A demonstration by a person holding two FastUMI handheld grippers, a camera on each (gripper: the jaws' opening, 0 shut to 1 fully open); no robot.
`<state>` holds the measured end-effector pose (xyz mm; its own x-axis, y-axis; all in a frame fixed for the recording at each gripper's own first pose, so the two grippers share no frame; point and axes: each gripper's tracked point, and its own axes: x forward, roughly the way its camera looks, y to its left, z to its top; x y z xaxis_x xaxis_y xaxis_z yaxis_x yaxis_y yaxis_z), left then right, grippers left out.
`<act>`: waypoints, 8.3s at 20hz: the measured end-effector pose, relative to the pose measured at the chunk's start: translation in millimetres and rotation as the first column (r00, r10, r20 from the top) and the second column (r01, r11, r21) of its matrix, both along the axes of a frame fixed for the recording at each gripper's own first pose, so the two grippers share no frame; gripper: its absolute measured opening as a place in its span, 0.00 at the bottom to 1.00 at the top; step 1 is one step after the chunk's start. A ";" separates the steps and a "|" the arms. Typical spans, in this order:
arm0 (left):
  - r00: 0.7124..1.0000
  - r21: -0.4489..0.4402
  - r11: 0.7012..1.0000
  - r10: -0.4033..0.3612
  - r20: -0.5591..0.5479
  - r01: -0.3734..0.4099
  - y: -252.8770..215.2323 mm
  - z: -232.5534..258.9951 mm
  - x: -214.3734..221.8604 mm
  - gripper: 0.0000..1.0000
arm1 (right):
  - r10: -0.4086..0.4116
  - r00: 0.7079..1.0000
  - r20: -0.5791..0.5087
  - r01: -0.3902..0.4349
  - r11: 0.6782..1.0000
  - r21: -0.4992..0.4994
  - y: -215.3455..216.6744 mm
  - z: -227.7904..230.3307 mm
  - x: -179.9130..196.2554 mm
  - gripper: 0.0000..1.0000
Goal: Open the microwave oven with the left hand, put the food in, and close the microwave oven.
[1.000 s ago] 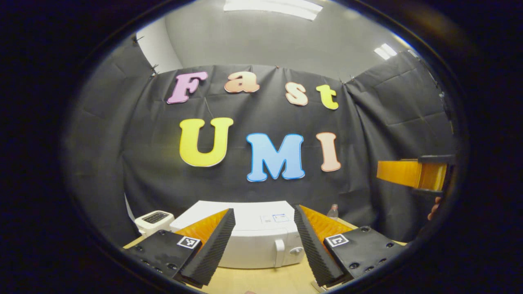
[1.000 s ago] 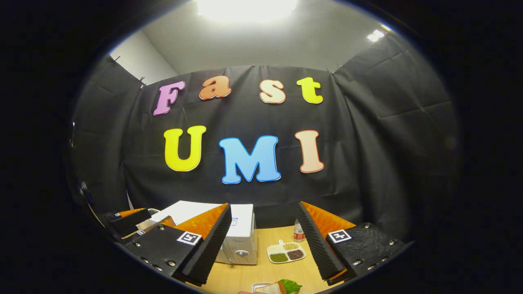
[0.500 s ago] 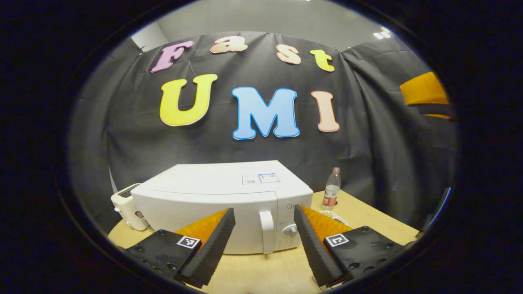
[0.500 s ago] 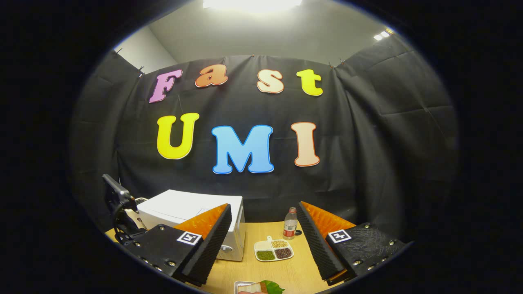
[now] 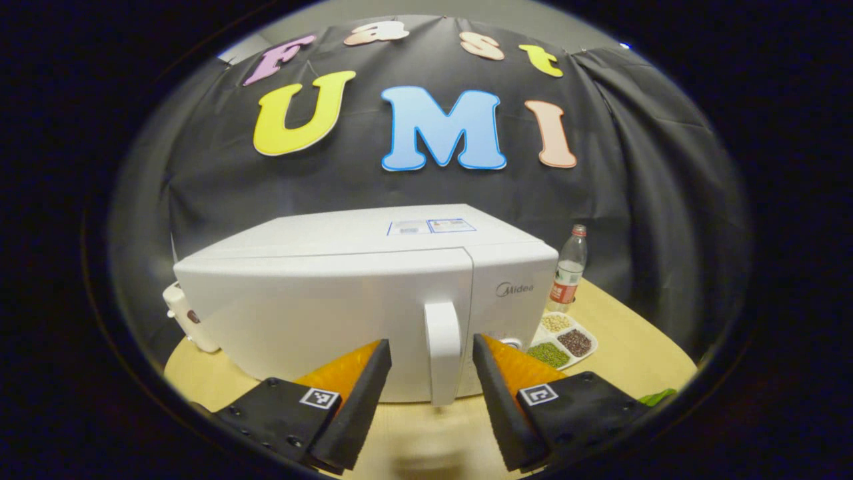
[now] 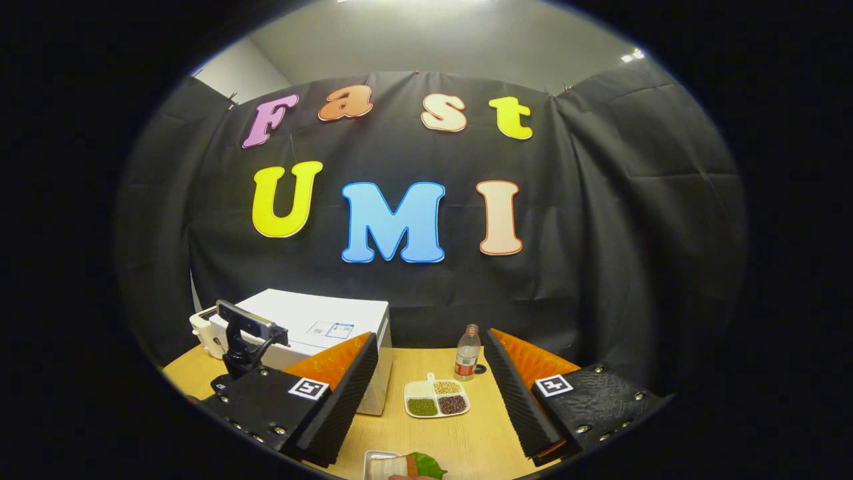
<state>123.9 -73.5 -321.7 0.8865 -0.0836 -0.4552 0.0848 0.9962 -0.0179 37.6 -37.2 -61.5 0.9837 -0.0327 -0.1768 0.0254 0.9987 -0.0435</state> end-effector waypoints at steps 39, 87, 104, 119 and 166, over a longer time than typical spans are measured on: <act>0.967 -0.046 0.970 -0.240 -0.079 0.237 30.7 16.6 -137.6 0.06 | 0.049 0.998 -0.049 -0.048 0.998 0.028 34.2 -21.9 -35.2 0.97; 0.993 0.027 1.000 0.019 -0.114 -0.016 355.3 39.4 -314.1 0.22 | 0.146 0.974 -0.173 -0.149 0.989 -0.001 90.2 -84.4 -67.6 0.97; 0.901 -0.042 0.998 0.059 0.429 -0.045 236.9 319.4 -222.8 0.97 | 0.194 0.680 -0.707 0.158 0.903 0.400 -1.6 -297.4 -116.8 0.97; 0.928 -0.068 0.998 0.024 0.371 0.001 217.9 297.6 -203.0 0.95 | 0.340 0.773 -0.536 0.198 0.674 0.712 41.3 -242.3 -91.1 0.29; 0.864 -0.070 0.896 0.441 0.241 -0.438 399.4 248.5 -308.4 0.97 | -0.034 0.915 -0.402 0.401 -0.017 0.916 342.0 -320.0 203.1 0.38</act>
<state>-184.5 325.9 -73.2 0.9154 0.3365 -0.2209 -0.3584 0.9312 -0.0665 240.7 304.8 -381.4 0.8937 0.1439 -0.4249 0.4258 0.0256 0.9044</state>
